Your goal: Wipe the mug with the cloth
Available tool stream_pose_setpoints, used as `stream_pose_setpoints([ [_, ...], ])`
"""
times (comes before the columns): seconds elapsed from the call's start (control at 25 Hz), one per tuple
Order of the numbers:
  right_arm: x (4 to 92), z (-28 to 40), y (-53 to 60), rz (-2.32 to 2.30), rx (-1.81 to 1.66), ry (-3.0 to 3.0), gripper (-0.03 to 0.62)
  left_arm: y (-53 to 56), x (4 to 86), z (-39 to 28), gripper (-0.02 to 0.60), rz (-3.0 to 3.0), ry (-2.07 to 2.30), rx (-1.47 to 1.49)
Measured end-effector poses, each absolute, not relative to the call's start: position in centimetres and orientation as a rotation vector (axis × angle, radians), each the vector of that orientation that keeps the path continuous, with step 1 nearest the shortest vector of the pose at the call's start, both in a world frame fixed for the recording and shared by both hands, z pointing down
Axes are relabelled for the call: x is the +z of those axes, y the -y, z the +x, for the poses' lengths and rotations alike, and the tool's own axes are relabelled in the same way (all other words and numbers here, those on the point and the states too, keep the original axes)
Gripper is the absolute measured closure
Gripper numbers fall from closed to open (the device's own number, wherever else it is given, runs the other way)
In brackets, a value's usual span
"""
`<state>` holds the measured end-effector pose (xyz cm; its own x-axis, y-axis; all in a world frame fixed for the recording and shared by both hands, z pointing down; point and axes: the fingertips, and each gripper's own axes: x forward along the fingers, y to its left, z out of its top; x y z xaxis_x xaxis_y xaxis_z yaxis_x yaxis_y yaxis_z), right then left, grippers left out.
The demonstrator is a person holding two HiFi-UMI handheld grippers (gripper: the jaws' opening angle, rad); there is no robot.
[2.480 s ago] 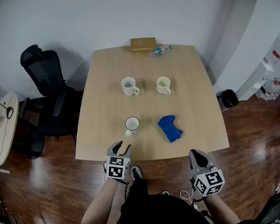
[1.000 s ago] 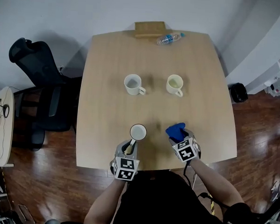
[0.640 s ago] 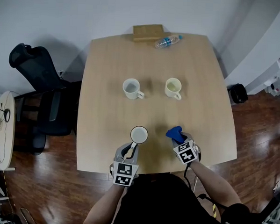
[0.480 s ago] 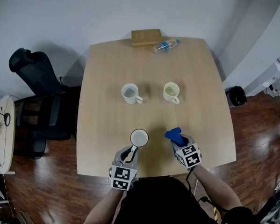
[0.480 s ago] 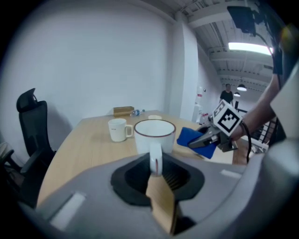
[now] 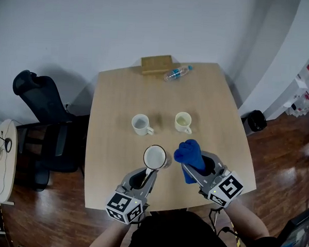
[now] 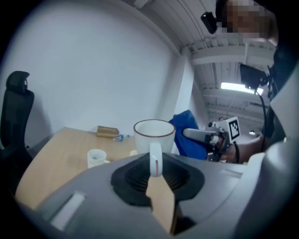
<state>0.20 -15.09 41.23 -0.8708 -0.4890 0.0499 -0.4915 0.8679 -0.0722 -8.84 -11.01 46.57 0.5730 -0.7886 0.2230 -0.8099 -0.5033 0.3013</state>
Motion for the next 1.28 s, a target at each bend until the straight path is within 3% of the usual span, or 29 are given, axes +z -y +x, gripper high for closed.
stream_pose_setpoints([
  [0.28, 34.2, -4.8, 7.4, 0.628, -1.122, 2.675, 0.461, 11.1, 38.9, -6.1, 0.52, 2.483, 1.099, -0.217],
  [0.4, 33.6, -5.5, 5.9, 0.613, -1.309, 2.584, 0.461, 10.7, 37.1, -5.8, 0.52, 2.481, 1.045, -0.32],
  [0.52, 32.0, -5.0, 5.7, 0.626, -1.257, 2.653, 0.461, 10.1, 36.2, -5.7, 0.52, 2.515, 1.016, -0.342],
  [0.64, 30.3, -4.0, 6.6, 0.534, -0.937, 2.847, 0.461, 9.2, 35.1, -5.7, 0.52, 2.562, 0.961, -0.351],
  [0.84, 27.1, -1.7, 8.8, 0.272, 0.065, 3.254, 0.461, 6.8, 33.3, -5.7, 0.52, 2.702, 0.822, -0.303],
  [1.0, 26.0, -0.4, 10.4, 0.045, 0.307, 3.357, 0.461, 4.1, 32.3, -5.0, 0.52, 2.785, 0.639, -0.246],
  [1.28, 28.0, -1.3, 9.3, -0.813, 1.514, 3.146, 0.461, -1.2, 31.7, -3.1, 0.52, 2.834, 0.194, -0.3],
])
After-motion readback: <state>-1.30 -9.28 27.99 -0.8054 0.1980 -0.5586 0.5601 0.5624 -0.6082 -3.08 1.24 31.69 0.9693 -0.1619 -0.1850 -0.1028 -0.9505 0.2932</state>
